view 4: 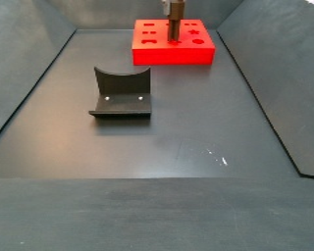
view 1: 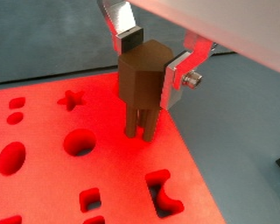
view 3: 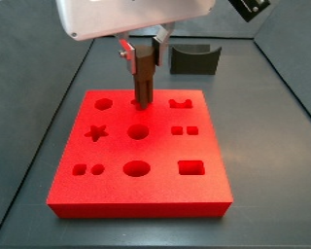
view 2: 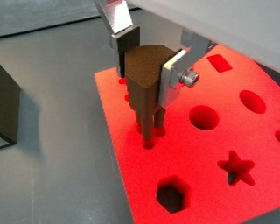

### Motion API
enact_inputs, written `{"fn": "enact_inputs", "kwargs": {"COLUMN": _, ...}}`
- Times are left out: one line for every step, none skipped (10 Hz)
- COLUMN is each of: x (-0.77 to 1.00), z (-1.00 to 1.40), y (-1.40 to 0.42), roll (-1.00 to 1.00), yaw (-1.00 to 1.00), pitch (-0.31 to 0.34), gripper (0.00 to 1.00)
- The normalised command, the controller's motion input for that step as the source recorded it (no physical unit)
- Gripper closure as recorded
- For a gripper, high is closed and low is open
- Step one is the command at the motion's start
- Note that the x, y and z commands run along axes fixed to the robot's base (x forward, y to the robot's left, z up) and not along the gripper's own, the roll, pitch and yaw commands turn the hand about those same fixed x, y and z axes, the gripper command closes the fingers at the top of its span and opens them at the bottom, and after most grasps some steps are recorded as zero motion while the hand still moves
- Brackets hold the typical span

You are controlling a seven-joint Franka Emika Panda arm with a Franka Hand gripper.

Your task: Insert the 3 prong object.

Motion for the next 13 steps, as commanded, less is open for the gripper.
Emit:
{"fn": "enact_inputs", "kwargs": {"x": -0.03, "z": 0.0, "y": 0.0, "roll": 0.0, "yaw": 0.0, "pitch": -0.044, "gripper": 1.0}}
{"fn": "enact_inputs", "kwargs": {"x": 0.0, "z": -0.18, "y": 0.0, "roll": 0.07, "yaw": 0.06, "pitch": -0.024, "gripper": 1.0}}
{"fn": "enact_inputs", "kwargs": {"x": 0.0, "z": -0.18, "y": 0.0, "roll": 0.05, "yaw": 0.03, "pitch": -0.033, "gripper": 1.0}}
{"fn": "enact_inputs", "kwargs": {"x": -0.02, "z": -0.19, "y": 0.0, "roll": 0.05, "yaw": 0.01, "pitch": -0.05, "gripper": 1.0}}
{"fn": "enact_inputs", "kwargs": {"x": -0.05, "z": -0.21, "y": 0.0, "roll": 0.05, "yaw": 0.0, "pitch": -0.054, "gripper": 1.0}}
{"fn": "enact_inputs", "kwargs": {"x": 0.0, "z": -0.27, "y": 0.0, "roll": 0.05, "yaw": 0.01, "pitch": -0.054, "gripper": 1.0}}
{"fn": "enact_inputs", "kwargs": {"x": 0.0, "z": -0.35, "y": -0.02, "roll": 0.07, "yaw": 0.01, "pitch": -0.051, "gripper": 1.0}}
{"fn": "enact_inputs", "kwargs": {"x": 0.0, "z": -0.39, "y": -0.11, "roll": 0.16, "yaw": 0.0, "pitch": -0.027, "gripper": 1.0}}
{"fn": "enact_inputs", "kwargs": {"x": 0.0, "z": -0.45, "y": -0.22, "roll": 0.39, "yaw": 0.0, "pitch": 0.0, "gripper": 1.0}}
{"fn": "enact_inputs", "kwargs": {"x": 0.13, "z": -0.51, "y": -0.21, "roll": 0.39, "yaw": 0.0, "pitch": 0.036, "gripper": 1.0}}
{"fn": "enact_inputs", "kwargs": {"x": 0.23, "z": -0.53, "y": -0.18, "roll": 0.34, "yaw": 0.0, "pitch": 0.081, "gripper": 1.0}}
{"fn": "enact_inputs", "kwargs": {"x": 0.31, "z": -0.54, "y": -0.17, "roll": 0.26, "yaw": -0.01, "pitch": 0.136, "gripper": 1.0}}
{"fn": "enact_inputs", "kwargs": {"x": 0.47, "z": -0.59, "y": -0.17, "roll": 0.06, "yaw": -0.09, "pitch": 0.297, "gripper": 1.0}}
